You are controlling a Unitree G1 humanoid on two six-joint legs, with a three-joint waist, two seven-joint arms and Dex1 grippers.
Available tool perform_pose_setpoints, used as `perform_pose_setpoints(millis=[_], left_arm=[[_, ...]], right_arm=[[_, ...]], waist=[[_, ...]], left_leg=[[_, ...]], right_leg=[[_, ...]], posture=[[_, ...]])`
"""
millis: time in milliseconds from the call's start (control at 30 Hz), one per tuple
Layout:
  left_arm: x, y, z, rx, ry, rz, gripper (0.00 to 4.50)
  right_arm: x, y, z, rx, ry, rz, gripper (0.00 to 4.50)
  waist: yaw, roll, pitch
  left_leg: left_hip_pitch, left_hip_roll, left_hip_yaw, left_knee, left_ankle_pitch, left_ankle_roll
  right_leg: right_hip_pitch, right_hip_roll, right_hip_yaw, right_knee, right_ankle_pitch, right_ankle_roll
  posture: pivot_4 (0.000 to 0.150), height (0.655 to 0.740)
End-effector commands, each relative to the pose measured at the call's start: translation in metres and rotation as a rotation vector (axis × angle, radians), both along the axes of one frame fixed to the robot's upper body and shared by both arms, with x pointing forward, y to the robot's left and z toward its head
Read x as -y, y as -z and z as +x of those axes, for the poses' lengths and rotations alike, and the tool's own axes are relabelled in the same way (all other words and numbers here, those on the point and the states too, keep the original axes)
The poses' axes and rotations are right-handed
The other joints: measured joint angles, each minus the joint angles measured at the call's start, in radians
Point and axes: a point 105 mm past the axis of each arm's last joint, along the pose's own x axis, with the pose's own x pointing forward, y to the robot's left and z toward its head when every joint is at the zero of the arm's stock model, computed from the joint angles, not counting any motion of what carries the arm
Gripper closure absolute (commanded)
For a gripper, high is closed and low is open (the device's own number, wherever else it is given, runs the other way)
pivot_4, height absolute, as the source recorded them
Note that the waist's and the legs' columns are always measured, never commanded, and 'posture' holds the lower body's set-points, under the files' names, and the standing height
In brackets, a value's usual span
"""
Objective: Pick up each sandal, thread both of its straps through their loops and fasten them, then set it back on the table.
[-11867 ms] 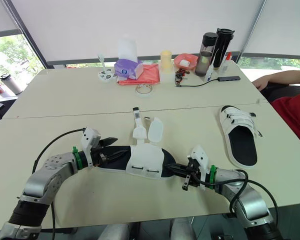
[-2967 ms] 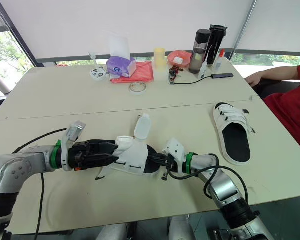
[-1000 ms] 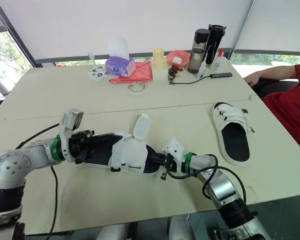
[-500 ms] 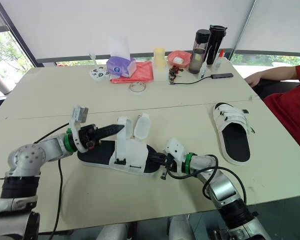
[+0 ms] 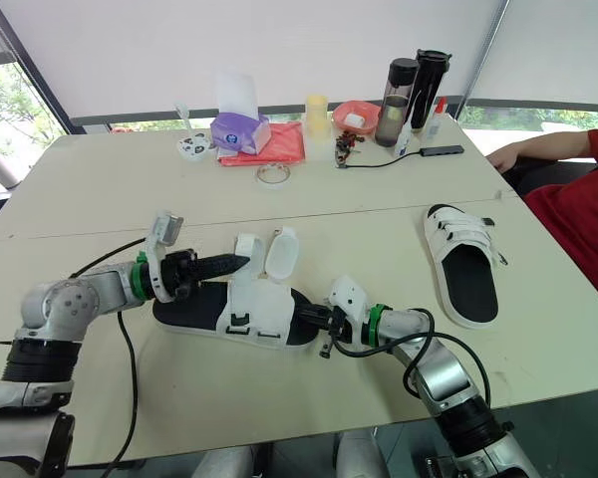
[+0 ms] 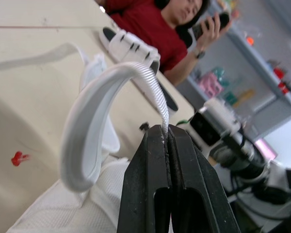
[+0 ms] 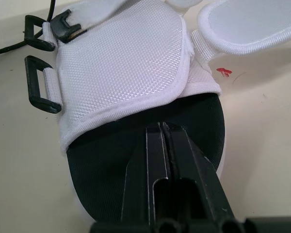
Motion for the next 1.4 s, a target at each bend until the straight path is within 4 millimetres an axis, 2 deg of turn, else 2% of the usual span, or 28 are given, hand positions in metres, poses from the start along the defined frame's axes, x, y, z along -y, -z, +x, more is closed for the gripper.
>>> perform_pose_setpoints(millis=[33, 133, 267, 400, 633, 967, 1200, 1300, 1333, 1400], left_arm=[[-0.001, -0.001, -0.004, 0.022, 0.010, 0.014, 3.18], [-0.004, -0.004, -0.009, 0.021, 0.010, 0.001, 1.70], [-0.005, -0.005, -0.017, 0.024, 0.012, 0.000, 1.70], [0.000, -0.005, -0.017, 0.042, -0.001, 0.004, 1.70], [0.024, 0.006, -0.027, 0.152, 0.053, 0.121, 1.70], [0.049, 0.023, -0.019, 0.193, 0.040, 0.174, 1.70], [0.062, 0.029, -0.013, 0.190, 0.067, 0.162, 1.70], [0.066, 0.032, -0.010, 0.192, 0.068, 0.163, 2.56], [0.067, 0.032, -0.009, 0.194, 0.069, 0.163, 2.97], [0.069, 0.031, -0.008, 0.197, 0.065, 0.155, 4.12]], right_arm=[[0.022, 0.038, 0.001, -0.108, 0.108, -0.123, 4.50], [0.022, 0.038, 0.001, -0.108, 0.110, -0.124, 4.50], [0.022, 0.039, 0.001, -0.109, 0.110, -0.122, 4.50], [0.020, 0.039, 0.002, -0.110, 0.107, -0.119, 4.50], [0.019, 0.039, 0.003, -0.110, 0.108, -0.116, 4.50], [0.018, 0.039, 0.004, -0.107, 0.116, -0.107, 4.50], [0.017, 0.039, 0.005, -0.104, 0.121, -0.103, 4.50], [0.017, 0.039, 0.005, -0.102, 0.126, -0.103, 4.50], [0.017, 0.039, 0.005, -0.101, 0.127, -0.103, 4.50], [0.018, 0.039, 0.005, -0.101, 0.130, -0.103, 4.50]], waist=[[0.000, 0.000, 0.000], [0.000, 0.000, 0.000], [0.000, 0.000, 0.000], [0.001, 0.000, 0.000], [-0.001, 0.000, 0.000], [0.001, 0.000, 0.000], [0.003, 0.000, 0.000], [0.002, 0.001, 0.000], [0.002, 0.001, 0.000], [0.001, 0.001, 0.000]], left_leg=[[0.000, 0.000, 0.000, 0.000, 0.000, 0.000], [0.000, 0.000, -0.001, 0.000, 0.000, 0.000], [0.000, 0.000, -0.001, 0.000, 0.000, 0.000], [-0.001, 0.000, -0.001, 0.000, 0.000, 0.000], [-0.001, 0.001, -0.001, 0.000, 0.000, 0.000], [-0.001, 0.001, -0.001, 0.000, 0.000, 0.000], [-0.001, 0.001, 0.000, 0.000, 0.000, 0.000], [-0.001, 0.001, 0.000, 0.000, 0.000, 0.000], [-0.001, 0.001, 0.000, 0.000, 0.000, 0.000], [-0.001, 0.001, 0.000, 0.000, 0.000, 0.000]], right_leg=[[0.000, 0.000, 0.000, 0.000, 0.000, 0.000], [-0.001, 0.000, 0.000, 0.000, -0.001, 0.001], [-0.001, -0.001, 0.000, 0.000, -0.002, 0.003], [-0.001, -0.001, 0.000, 0.000, -0.002, 0.003], [-0.001, -0.001, 0.001, 0.000, -0.001, 0.002], [0.000, -0.001, 0.001, -0.001, -0.002, 0.003], [0.000, 0.000, 0.000, -0.001, -0.002, 0.003], [0.000, 0.000, 0.000, -0.001, -0.002, 0.003], [0.000, 0.000, 0.000, -0.001, -0.002, 0.003], [0.001, 0.000, 0.000, -0.001, -0.002, 0.003]], posture=[[0.150, 0.7400], [0.150, 0.7400], [0.150, 0.7400], [0.150, 0.7400], [0.150, 0.7400], [0.150, 0.7400], [0.150, 0.7400], [0.150, 0.7400], [0.150, 0.7400], [0.150, 0.7400]])
